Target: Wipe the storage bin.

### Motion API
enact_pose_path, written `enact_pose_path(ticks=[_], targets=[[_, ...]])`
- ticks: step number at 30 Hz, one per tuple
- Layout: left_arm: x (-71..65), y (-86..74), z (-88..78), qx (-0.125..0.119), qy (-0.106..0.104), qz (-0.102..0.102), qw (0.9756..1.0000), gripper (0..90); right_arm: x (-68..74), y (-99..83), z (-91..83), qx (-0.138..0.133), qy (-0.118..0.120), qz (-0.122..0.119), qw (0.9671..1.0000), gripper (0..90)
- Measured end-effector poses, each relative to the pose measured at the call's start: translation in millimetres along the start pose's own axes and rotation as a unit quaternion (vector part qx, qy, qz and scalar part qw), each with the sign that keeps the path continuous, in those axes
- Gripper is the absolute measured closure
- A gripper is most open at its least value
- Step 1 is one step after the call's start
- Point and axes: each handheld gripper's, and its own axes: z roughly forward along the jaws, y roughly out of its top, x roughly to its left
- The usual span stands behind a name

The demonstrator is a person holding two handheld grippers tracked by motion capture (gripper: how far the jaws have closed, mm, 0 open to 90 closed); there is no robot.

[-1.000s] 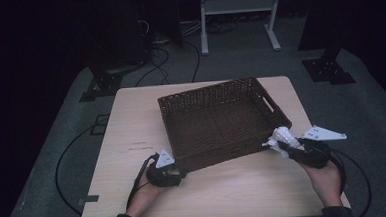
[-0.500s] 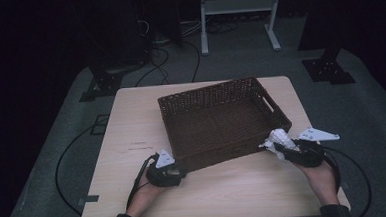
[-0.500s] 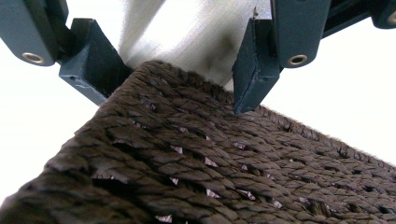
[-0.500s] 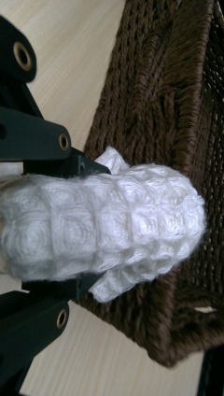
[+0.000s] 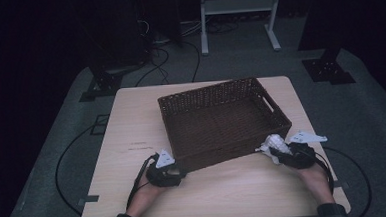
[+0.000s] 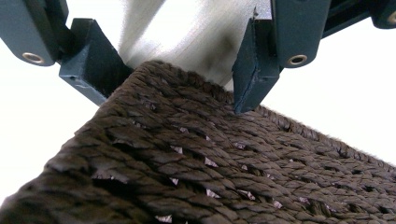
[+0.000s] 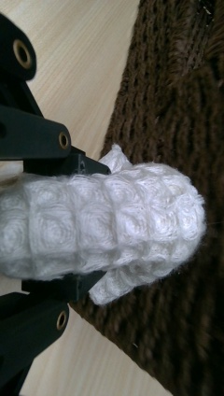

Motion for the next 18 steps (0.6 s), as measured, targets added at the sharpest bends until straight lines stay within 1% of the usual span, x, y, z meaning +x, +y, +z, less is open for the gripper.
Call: enact_pose_path(ticks=[2,4,10,12,15,17,18], targets=[[0.1,0.0,-0.1,0.0,0.0,0.0,1.0,35.9,-0.6,-3.6,4.7,0.008,0.005,-0.001,1.0,57.8],[0.1,0.0,-0.1,0.001,0.0,0.001,1.0,35.9,-0.8,-8.1,8.3,0.01,0.007,0.006,0.9999,58.2],[0.0,0.0,0.0,0.0,0.0,0.0,1.0,35.9,-0.8,-11.4,9.4,0.002,0.009,0.019,0.9998,58.3],[-0.1,0.0,0.0,0.0,0.0,0.0,1.0,35.9,-0.6,-11.0,10.1,0.009,0.012,0.017,0.9998,58.3],[-0.1,0.0,0.0,0.0,0.0,0.0,1.0,35.9,2.0,-9.6,9.4,0.012,0.004,0.006,0.9999,58.7],[0.1,0.0,-0.1,0.0,0.0,0.0,1.0,35.9,3.5,-7.8,7.1,0.007,-0.004,0.004,1.0,59.4],[0.1,0.0,-0.1,0.0,0.0,0.0,1.0,35.9,4.1,-6.5,5.7,0.005,-0.003,0.002,1.0,59.3]])
